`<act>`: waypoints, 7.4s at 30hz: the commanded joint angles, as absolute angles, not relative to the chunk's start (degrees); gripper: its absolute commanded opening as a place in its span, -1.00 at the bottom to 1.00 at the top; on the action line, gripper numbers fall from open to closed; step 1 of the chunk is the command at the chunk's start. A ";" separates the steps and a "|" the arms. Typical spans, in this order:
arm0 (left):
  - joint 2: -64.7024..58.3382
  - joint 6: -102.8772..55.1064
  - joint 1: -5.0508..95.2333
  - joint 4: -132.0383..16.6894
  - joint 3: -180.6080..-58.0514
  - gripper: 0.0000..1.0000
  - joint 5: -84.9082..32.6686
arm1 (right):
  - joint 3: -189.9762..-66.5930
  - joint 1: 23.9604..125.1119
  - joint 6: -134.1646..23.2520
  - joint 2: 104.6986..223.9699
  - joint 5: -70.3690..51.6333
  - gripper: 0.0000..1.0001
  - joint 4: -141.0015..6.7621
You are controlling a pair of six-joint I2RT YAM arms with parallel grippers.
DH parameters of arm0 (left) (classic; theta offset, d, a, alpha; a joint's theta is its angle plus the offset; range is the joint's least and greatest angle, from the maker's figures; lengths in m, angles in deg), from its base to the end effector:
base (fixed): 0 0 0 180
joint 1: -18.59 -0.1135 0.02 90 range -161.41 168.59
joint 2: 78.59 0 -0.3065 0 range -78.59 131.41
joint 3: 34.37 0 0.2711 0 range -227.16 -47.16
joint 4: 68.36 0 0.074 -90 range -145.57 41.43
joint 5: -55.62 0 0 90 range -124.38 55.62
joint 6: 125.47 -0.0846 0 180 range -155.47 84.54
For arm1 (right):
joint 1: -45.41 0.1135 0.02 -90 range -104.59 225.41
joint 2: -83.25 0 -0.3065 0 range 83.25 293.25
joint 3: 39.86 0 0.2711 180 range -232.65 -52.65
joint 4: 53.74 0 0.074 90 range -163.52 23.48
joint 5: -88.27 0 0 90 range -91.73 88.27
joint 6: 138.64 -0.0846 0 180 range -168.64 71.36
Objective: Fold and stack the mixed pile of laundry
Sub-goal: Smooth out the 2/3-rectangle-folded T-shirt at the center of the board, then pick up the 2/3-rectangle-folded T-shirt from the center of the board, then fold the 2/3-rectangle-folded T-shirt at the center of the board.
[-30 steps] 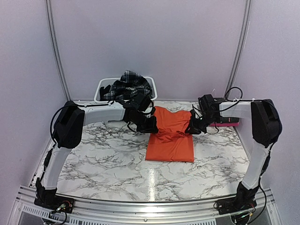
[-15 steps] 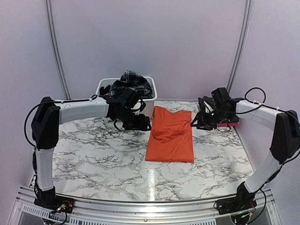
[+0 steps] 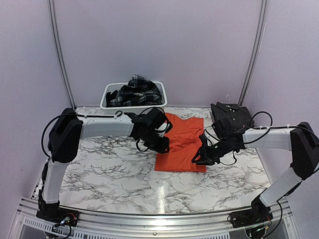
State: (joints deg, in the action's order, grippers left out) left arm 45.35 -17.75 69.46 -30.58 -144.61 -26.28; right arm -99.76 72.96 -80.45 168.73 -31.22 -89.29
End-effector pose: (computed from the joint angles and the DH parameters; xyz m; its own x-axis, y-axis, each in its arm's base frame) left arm 0.3396 -0.4363 0.1801 -0.7209 0.4087 -0.5597 0.6340 0.7150 -0.2946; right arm 0.2571 0.1811 0.1727 -0.9831 0.0046 -0.1831 -0.1120 0.7759 0.6208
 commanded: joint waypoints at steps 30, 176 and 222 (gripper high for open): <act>32.24 -18.71 72.01 -31.42 -127.84 0.24 -29.45 | -95.97 70.47 -81.04 162.33 -24.29 -0.31 -98.25; 3.37 -6.81 70.26 -31.07 -100.73 -1.00 -28.70 | -106.64 84.39 -86.51 167.23 -31.55 -1.00 -95.68; 33.50 -12.54 52.72 -31.43 -127.74 -0.61 -32.67 | -150.41 65.90 -72.68 207.46 -43.06 -0.66 -97.36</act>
